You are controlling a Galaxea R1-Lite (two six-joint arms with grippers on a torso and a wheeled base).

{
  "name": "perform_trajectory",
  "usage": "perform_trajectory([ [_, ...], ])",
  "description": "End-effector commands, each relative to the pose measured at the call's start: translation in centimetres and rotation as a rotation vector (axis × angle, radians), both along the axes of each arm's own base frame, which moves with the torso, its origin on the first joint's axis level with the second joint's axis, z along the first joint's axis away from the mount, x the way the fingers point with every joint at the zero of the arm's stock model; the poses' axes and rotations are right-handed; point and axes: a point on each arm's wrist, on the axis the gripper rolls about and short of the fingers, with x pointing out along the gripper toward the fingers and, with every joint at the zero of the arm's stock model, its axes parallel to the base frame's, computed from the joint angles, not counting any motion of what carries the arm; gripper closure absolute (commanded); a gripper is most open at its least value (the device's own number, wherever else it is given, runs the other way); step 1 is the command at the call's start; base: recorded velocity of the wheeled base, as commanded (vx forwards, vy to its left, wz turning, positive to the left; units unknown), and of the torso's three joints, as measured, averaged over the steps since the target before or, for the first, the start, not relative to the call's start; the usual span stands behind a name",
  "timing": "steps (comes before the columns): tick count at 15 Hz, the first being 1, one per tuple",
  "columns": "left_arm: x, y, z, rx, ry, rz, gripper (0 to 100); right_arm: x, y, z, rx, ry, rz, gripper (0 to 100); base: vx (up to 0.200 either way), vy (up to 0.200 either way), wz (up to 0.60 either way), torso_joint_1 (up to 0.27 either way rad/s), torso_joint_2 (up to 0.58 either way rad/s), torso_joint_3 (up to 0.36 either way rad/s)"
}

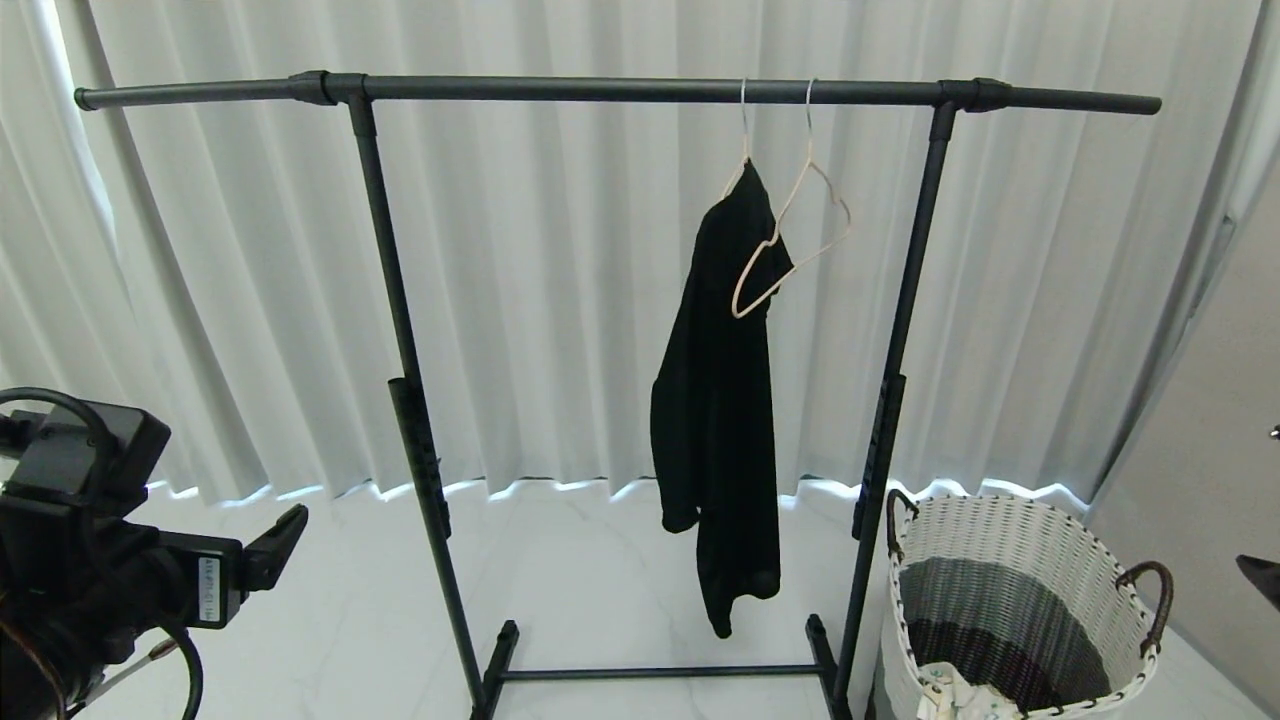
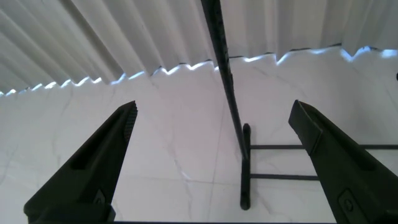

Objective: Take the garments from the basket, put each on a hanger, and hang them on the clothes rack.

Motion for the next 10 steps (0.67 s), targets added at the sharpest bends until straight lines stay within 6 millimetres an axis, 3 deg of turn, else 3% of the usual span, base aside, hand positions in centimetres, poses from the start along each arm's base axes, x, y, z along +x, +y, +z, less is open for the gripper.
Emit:
perform_trajectory([
  [1,0.1,0.0,0.0,0.001,0.003,0.0,0,0.0,-0.1,-1.4,-0.02,0.044,-0.001,0,0.0,0.0,0.0,0.0,0.0,0.0],
  [4,0.1,-0.2,0.1,-0.001,-0.003,-0.014,0,-0.6,-0.1,-3.9,0.006,0.052,0.036,0,0.0,0.0,0.0,-0.04,0.12,0.093],
  [10,0.2,-0.6,-0.2,0.004,0.013,-0.039,0,-1.4,0.0,-7.9,-0.02,0.161,0.284,0,0.0,0.0,0.0,-0.002,0.01,0.005],
])
